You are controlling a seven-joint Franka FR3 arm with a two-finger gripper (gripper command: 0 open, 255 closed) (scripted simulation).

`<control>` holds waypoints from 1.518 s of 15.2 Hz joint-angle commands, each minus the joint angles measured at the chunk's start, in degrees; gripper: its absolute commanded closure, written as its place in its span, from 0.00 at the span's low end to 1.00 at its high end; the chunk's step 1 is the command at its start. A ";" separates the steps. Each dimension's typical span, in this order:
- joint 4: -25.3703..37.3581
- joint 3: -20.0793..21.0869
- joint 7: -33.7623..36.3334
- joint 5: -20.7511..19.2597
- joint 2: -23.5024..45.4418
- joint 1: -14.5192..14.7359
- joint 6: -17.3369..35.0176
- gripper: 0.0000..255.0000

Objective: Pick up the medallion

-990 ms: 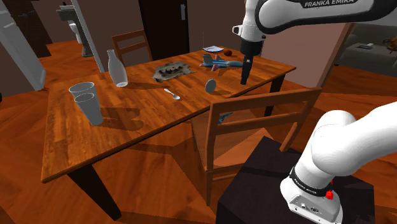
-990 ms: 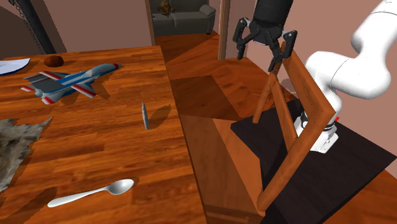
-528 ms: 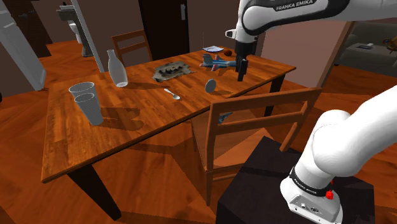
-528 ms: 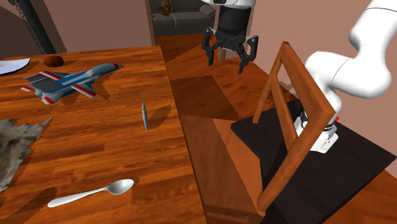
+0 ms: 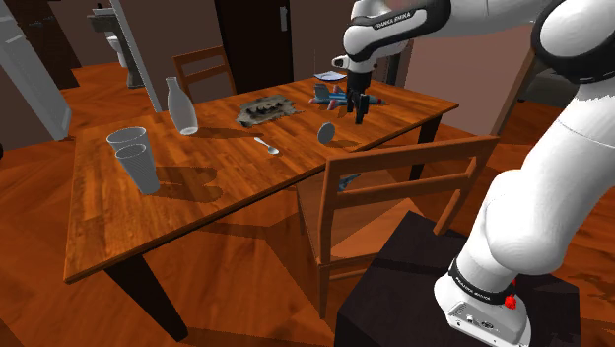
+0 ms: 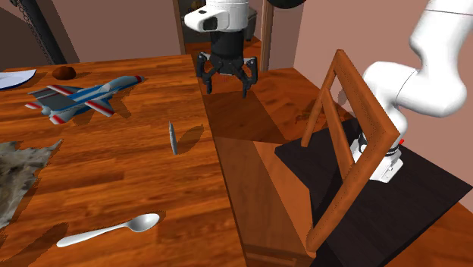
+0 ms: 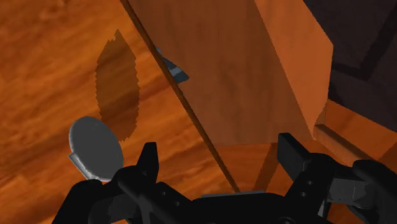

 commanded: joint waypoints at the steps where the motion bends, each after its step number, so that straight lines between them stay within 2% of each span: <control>1: 4.06 -1.31 -6.30 2.71 5.28 0.15 0.21 0.00; 4: 11.20 -1.96 -14.93 7.25 13.70 -0.82 -0.39 0.00; 8: 22.21 -0.75 -24.79 12.49 24.82 -3.78 -2.65 0.00; 13: 37.40 2.25 -33.32 16.39 37.44 -8.15 -7.00 0.00; 22: 33.19 2.68 -33.83 16.98 38.54 -7.93 -1.81 0.00; 23: 33.03 2.66 -33.82 16.94 38.40 -7.88 -1.80 1.00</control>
